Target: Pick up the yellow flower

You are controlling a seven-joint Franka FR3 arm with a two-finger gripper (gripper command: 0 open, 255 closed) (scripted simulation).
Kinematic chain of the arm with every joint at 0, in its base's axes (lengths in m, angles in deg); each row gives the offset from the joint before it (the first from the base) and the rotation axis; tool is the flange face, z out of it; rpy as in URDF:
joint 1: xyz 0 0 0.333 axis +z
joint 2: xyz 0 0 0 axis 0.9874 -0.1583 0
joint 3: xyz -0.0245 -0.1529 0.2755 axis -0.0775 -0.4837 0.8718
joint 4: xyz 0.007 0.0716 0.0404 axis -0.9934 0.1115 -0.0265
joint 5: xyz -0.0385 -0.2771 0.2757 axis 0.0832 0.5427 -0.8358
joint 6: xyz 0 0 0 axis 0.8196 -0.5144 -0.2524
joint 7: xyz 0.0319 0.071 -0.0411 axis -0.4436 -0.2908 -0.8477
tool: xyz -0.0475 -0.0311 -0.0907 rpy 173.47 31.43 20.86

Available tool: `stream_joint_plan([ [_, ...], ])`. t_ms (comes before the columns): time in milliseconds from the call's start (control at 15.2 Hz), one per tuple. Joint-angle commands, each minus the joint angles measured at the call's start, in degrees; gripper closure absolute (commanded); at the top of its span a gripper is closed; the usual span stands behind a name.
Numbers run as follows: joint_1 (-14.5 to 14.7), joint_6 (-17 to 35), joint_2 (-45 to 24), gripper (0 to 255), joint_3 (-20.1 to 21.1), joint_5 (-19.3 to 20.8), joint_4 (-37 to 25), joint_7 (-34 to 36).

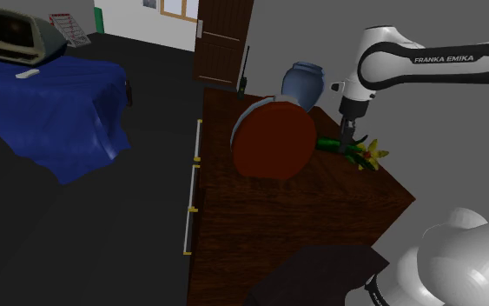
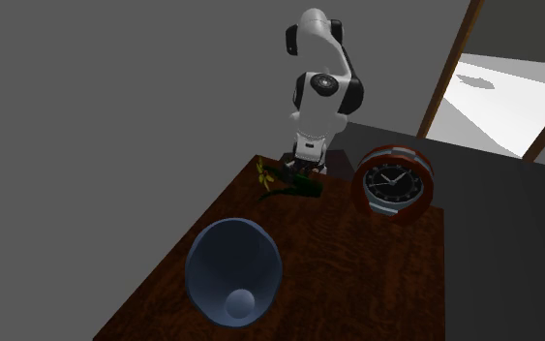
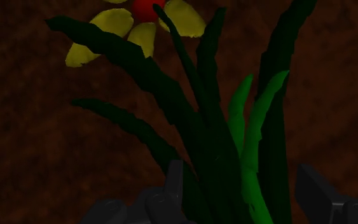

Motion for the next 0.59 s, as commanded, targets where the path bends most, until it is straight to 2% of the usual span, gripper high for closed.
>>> stream_joint_plan([
  [0, 0.10, -1.64, 0.12, 255, 0.26, -0.22, -1.52, -0.15],
  [528, 0.32, -7.74, 0.29, 255, 1.05, -0.83, -7.48, -0.92],
])
